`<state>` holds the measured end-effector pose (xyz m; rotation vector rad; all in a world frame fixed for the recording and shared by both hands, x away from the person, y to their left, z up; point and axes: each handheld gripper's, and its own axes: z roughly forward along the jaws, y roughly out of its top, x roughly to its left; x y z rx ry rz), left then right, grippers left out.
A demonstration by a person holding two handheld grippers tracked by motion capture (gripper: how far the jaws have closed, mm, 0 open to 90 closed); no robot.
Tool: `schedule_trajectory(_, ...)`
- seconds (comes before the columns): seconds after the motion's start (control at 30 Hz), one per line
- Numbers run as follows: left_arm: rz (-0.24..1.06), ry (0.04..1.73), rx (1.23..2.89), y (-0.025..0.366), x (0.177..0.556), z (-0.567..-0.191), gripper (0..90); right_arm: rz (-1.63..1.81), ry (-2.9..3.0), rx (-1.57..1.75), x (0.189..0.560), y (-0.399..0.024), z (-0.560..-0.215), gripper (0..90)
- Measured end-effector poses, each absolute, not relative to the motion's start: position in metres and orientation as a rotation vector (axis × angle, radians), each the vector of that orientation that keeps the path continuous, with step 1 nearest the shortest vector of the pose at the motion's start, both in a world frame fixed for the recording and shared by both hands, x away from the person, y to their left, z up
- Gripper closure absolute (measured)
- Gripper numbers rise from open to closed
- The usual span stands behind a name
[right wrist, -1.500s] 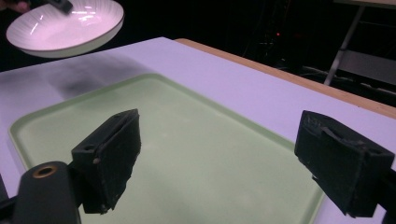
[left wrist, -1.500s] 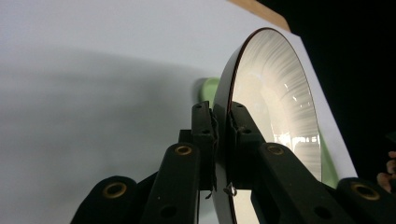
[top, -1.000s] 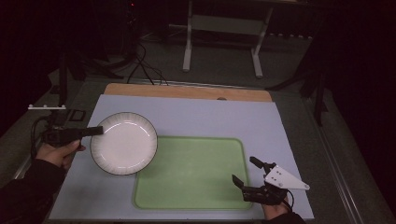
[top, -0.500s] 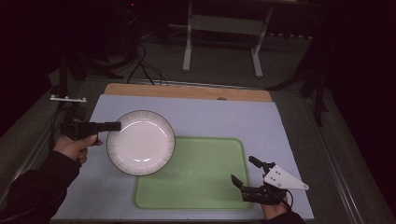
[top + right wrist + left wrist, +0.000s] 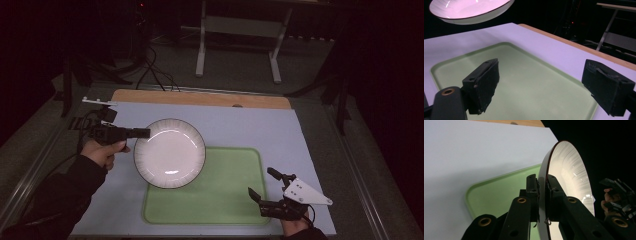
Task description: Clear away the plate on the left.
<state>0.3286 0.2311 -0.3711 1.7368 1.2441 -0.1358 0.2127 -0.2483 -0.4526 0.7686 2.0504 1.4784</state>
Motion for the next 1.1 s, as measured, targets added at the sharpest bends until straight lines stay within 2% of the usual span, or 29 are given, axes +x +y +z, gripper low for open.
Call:
schedule_trajectory(0.63,-0.178,1.162,1.829,0.174,0.341,-0.376,82.3,1.496,2.027,0.758,0.21,-0.251,-0.451,14.3)
schedule_trajectory(1.1,-0.223,1.157,1.863,0.14,0.349,-0.402,82.1,1.519,2.009,0.734,0.208,-0.253,-0.449,14.2)
